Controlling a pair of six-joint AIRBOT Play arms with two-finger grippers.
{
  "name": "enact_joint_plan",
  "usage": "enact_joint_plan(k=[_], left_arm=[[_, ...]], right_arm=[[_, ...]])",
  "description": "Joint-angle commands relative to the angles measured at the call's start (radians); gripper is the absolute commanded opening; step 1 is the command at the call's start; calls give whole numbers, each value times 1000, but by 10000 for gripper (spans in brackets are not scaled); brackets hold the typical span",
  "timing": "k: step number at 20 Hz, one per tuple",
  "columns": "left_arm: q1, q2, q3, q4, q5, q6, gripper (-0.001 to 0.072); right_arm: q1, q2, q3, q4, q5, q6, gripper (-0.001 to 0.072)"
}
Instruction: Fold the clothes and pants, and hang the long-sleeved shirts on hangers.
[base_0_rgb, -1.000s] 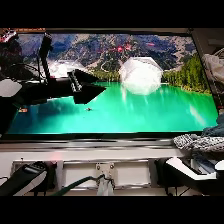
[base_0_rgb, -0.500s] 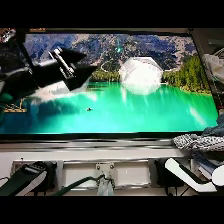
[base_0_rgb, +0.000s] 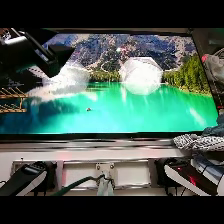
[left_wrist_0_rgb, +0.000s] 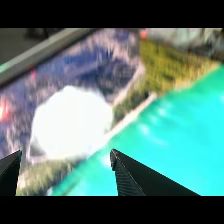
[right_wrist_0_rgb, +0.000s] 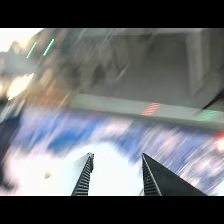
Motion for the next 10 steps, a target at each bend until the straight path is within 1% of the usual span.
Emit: enact_joint_plan(k=[1,2,3,4,5,7,8,10], left_arm=[[0,0,18,76,-155,-38,576],[0,-1,18,76,-158,-38,577],[0,-1,18,76,-158,-38,577],[1,-1,18,76,-157,-38,577],[1,-1,18,76,-157,-38,577],[1,-1,18,76,-157,-38,577],[1,-1,18,76,-157,-38,576],[1,-1,18,76,-157,-38,577]], right_arm=[[166,67,-238,6,-7,-74,391],[175,83,-288,5,-8,-53,390],[175,94,-327,5,30,-32,390],[175,96,-350,0,96,-15,391],[175,93,-364,-14,187,-10,391],[175,86,-369,-31,326,-10,391],[175,86,-369,-30,355,-10,391],[175,86,-369,-29,349,-10,391]])
